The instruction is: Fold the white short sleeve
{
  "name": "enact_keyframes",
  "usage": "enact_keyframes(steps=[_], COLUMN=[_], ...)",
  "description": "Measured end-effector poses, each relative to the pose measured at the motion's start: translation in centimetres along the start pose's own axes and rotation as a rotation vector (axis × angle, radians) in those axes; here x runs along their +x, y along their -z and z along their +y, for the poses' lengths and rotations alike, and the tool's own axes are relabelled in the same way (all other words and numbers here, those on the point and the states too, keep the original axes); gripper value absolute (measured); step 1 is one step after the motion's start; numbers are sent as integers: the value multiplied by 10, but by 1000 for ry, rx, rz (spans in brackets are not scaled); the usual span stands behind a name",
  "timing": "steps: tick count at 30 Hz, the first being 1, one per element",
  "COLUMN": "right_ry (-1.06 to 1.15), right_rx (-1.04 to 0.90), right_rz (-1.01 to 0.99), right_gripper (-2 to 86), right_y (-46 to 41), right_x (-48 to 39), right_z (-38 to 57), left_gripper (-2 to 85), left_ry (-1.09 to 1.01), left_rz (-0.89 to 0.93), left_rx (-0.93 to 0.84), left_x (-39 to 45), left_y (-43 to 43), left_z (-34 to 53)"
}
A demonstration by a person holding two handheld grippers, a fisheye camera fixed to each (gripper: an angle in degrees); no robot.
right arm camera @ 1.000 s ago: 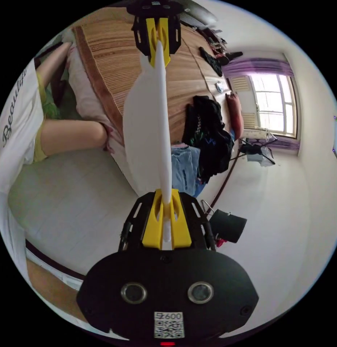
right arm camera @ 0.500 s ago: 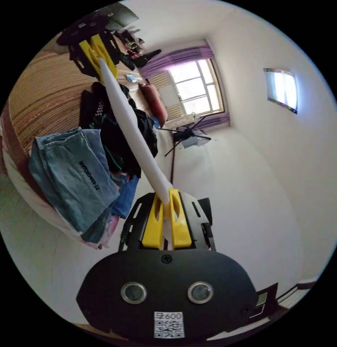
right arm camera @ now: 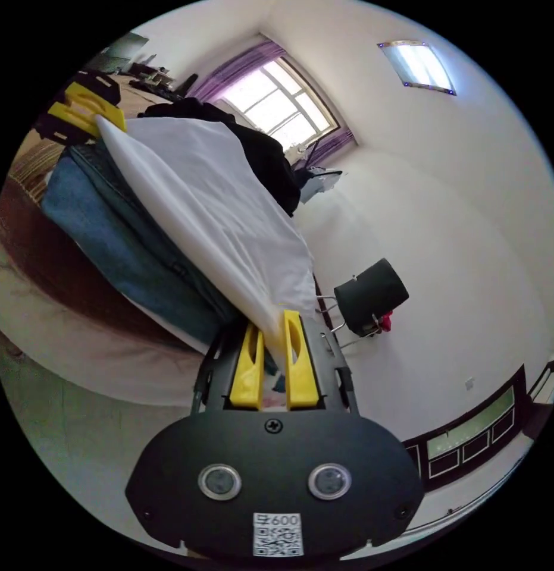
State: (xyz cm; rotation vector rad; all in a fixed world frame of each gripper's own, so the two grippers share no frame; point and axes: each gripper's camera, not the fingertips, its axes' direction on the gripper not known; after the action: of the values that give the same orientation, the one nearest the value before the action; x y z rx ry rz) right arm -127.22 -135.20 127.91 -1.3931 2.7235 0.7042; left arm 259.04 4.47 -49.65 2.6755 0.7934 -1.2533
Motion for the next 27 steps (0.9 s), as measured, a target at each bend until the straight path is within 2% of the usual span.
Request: enact_keyframes(steps=[3, 5, 7, 9, 11, 12, 14, 17, 20, 23, 27], right_ry=[2, -82, -220, -447, -704, -732, -730, -663, -665, -642, -586], right_rx=[-62, -275, -403, -338, -50, 14, 165, 251, 278, 263, 309], right_rz=[12, 129, 113, 26, -154, -209, -450, -694, -798, -873, -818], right_gripper=[8, -3, -6, -8, -8, -8, -8, -8, -8, -8, -8], right_y=[13, 2, 2, 24, 63, 70, 81, 85, 77, 63, 54], right_x=[54, 104, 153, 207, 260, 269, 290, 293, 287, 286, 294], right_z=[17, 48, 68, 75, 59, 50, -3, -64, -84, -80, -59], left_gripper=[12, 9, 8, 8, 6, 6, 5, 4, 4, 4, 5], left_ry=[25, 96, 208, 324, 458, 479, 564, 597, 601, 656, 685], left_rz=[-35, -47, -48, -5, 125, 168, 318, 476, 572, 552, 613], left_rx=[-56, -102, -84, -29, 63, 85, 120, 31, -48, 49, 50], left_x=[-18, -60, -116, -180, -260, -275, -323, -360, -391, -445, -534], left_y=[26, 44, 60, 71, 75, 73, 56, 15, -22, -27, -46], left_z=[55, 98, 115, 109, 70, 57, 7, -39, -50, -42, -57])
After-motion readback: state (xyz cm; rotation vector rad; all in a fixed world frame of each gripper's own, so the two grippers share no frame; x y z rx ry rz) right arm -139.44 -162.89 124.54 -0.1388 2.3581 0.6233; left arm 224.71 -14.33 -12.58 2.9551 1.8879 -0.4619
